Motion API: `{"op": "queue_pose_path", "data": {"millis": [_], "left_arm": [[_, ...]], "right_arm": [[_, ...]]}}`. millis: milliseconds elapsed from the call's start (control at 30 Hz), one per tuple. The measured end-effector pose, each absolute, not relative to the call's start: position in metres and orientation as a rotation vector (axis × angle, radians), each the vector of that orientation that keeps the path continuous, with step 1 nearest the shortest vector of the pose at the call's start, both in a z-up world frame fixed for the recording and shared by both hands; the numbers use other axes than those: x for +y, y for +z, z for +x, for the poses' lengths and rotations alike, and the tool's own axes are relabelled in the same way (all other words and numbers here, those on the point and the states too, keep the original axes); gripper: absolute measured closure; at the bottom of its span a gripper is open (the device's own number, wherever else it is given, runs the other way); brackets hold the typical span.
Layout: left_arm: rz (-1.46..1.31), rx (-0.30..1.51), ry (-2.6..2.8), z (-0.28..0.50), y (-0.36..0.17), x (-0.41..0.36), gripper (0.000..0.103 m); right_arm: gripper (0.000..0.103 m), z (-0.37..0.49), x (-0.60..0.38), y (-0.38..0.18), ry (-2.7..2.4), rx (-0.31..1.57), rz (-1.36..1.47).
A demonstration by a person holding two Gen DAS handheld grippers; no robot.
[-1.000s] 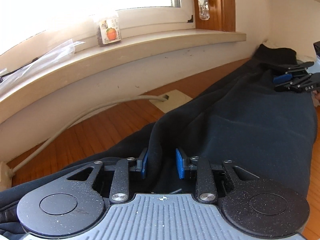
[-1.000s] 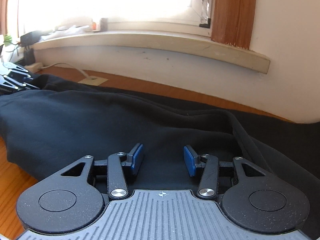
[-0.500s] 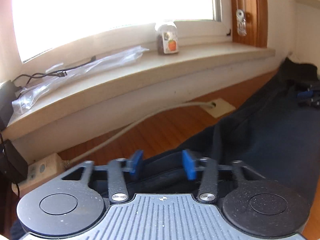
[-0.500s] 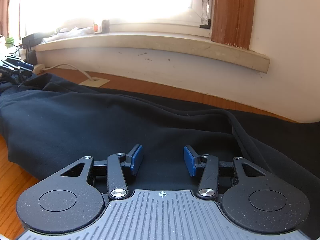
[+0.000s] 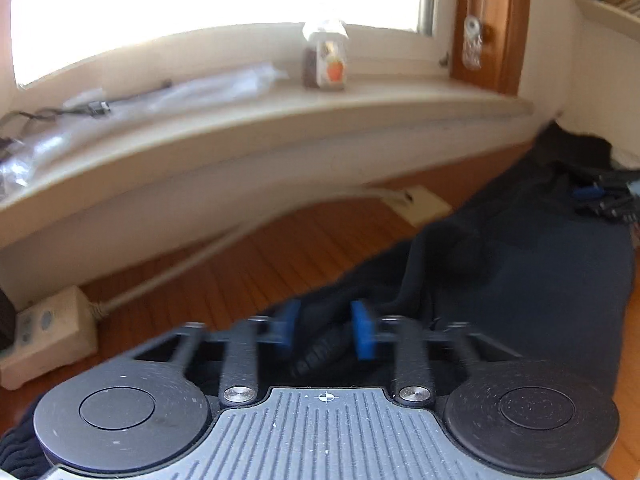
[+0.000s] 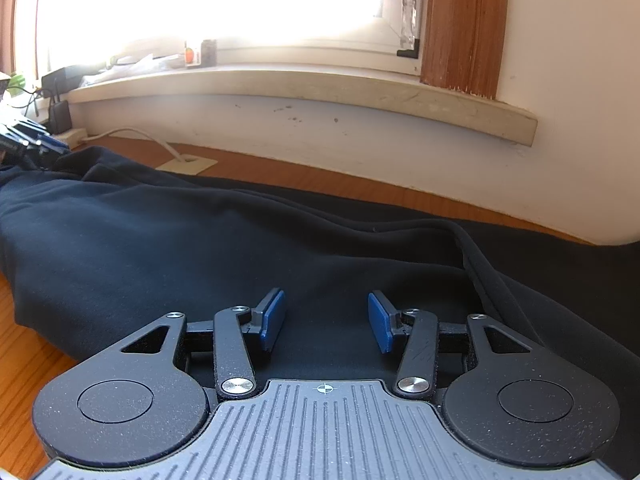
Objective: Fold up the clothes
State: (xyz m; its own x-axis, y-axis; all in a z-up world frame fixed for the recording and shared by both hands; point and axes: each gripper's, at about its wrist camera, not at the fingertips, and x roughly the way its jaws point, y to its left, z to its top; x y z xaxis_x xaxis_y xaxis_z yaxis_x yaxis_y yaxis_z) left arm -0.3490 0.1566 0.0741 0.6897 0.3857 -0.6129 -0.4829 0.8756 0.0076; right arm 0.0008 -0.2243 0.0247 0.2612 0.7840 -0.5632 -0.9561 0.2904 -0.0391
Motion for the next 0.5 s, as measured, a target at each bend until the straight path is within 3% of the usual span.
{"op": "queue_pose_path", "data": {"millis": [100,200,267,333,400,500], "left_arm": [[-0.148,0.513,0.622,-0.367,0.09,0.15,0.094],[-0.124,0.527,0.666,-0.364,0.09,0.146,0.094],[-0.085,0.572,0.696,-0.352,0.089,0.142,0.085],[-0.077,0.567,0.713,-0.346,0.093,0.138,0.057],[-0.068,0.528,0.719,-0.341,0.104,0.131,0.052],[-0.055,0.481,0.656,-0.322,0.117,0.118,0.033]], "right_arm": [[0.056,0.001,-0.224,0.025,1.223,0.49,-0.412],[0.056,0.001,-0.224,0.025,1.222,0.491,-0.411],[0.056,0.001,-0.224,0.025,1.221,0.492,-0.41],[0.054,0.001,-0.224,0.025,1.216,0.492,-0.408],[0.051,0.001,-0.225,0.025,1.204,0.49,-0.406],[0.049,0.0,-0.228,0.026,1.194,0.465,-0.395]]}}
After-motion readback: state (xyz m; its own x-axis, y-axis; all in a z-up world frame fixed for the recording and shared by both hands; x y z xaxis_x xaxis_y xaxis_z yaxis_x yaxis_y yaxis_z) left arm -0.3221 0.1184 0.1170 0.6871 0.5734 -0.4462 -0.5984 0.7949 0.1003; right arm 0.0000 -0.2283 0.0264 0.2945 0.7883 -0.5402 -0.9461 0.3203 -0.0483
